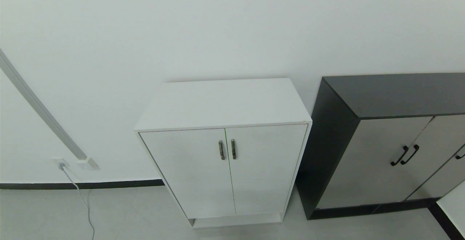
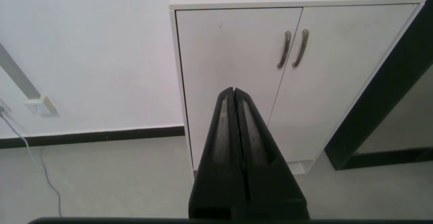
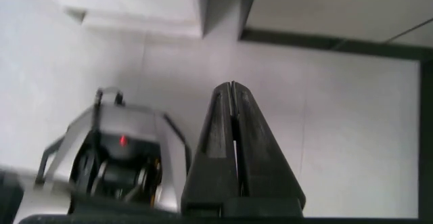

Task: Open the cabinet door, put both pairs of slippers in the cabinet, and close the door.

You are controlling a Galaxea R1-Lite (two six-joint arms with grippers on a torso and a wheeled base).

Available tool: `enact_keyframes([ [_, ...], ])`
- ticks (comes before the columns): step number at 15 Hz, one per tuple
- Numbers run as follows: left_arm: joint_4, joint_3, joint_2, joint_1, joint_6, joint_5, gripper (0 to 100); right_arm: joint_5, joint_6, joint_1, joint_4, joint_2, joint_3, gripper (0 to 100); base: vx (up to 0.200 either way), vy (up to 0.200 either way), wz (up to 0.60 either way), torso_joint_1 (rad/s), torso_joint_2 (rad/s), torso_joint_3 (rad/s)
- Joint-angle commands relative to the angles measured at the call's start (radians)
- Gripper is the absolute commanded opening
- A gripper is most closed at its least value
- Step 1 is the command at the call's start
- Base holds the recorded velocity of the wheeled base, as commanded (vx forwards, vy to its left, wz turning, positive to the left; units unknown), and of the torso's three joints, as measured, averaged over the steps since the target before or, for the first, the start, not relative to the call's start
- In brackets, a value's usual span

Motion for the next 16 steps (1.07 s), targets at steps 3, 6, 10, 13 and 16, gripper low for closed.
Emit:
enact_keyframes([
  [3, 0.000, -0.001, 0.000, 0.000, 0.000, -0.001, 0, 0.010, -0.034, 0.008, 0.094, -0.083, -0.003, 0, 0.000, 0.000, 0.00, 0.000, 0.00, 0.000],
  [6, 0.000, -0.001, 0.000, 0.000, 0.001, -0.003, 0, 0.076, -0.024, 0.063, 0.090, -0.101, 0.001, 0, 0.000, 0.000, 0.00, 0.000, 0.00, 0.000],
  [10, 0.000, -0.001, 0.000, 0.000, 0.001, -0.003, 0, 0.185, -0.020, 0.077, 0.122, -0.155, 0.001, 0, 0.000, 0.000, 0.00, 0.000, 0.00, 0.000],
  [13, 0.000, 0.000, 0.000, 0.000, 0.001, -0.003, 0, 0.182, -0.066, -0.101, 0.124, -0.135, 0.001, 0, 0.000, 0.000, 0.00, 0.000, 0.00, 0.000],
  [16, 0.000, -0.001, 0.000, 0.000, 0.001, -0.003, 0, 0.182, -0.077, -0.300, 0.124, -0.178, -0.001, 0, 0.000, 0.000, 0.00, 0.000, 0.00, 0.000],
])
